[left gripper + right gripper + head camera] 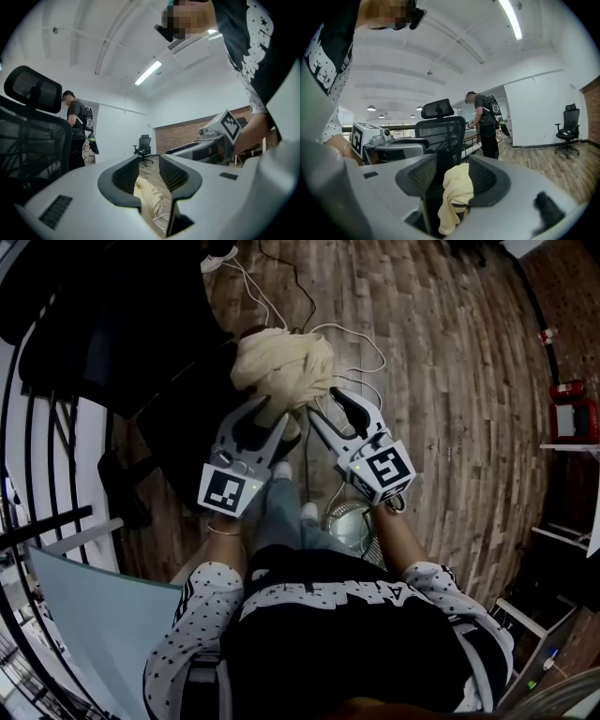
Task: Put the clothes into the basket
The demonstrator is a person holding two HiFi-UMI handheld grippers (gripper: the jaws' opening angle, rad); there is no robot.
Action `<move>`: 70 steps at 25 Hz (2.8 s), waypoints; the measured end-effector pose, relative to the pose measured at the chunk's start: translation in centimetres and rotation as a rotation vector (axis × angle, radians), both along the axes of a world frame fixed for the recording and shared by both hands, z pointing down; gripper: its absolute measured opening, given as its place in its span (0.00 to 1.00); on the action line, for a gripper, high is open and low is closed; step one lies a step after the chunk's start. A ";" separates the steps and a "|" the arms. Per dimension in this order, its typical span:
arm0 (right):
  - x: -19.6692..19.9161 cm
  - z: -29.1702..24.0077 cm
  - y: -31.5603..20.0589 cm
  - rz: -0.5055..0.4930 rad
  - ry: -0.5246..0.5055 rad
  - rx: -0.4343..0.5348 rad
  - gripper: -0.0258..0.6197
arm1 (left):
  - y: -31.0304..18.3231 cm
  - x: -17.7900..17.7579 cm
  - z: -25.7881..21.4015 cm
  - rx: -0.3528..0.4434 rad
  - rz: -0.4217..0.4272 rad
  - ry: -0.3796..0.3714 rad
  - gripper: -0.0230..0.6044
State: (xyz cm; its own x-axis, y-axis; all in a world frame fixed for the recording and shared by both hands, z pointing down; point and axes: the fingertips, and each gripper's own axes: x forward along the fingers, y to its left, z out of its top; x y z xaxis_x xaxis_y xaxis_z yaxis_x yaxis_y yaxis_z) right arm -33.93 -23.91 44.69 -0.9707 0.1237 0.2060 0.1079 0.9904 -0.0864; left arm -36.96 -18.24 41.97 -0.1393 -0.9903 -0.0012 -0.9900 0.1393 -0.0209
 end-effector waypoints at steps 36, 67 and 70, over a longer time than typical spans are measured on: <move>-7.5 11.4 -3.5 0.083 0.207 -0.075 0.44 | -3.3 -7.8 12.7 -0.188 -0.005 0.055 0.40; -9.0 14.6 -3.5 0.099 0.293 -0.023 0.43 | -2.6 -8.8 13.7 -0.167 -0.015 0.136 0.40; -9.0 14.4 -3.5 0.091 0.301 -0.011 0.40 | -2.4 -8.9 13.8 -0.180 -0.019 0.142 0.40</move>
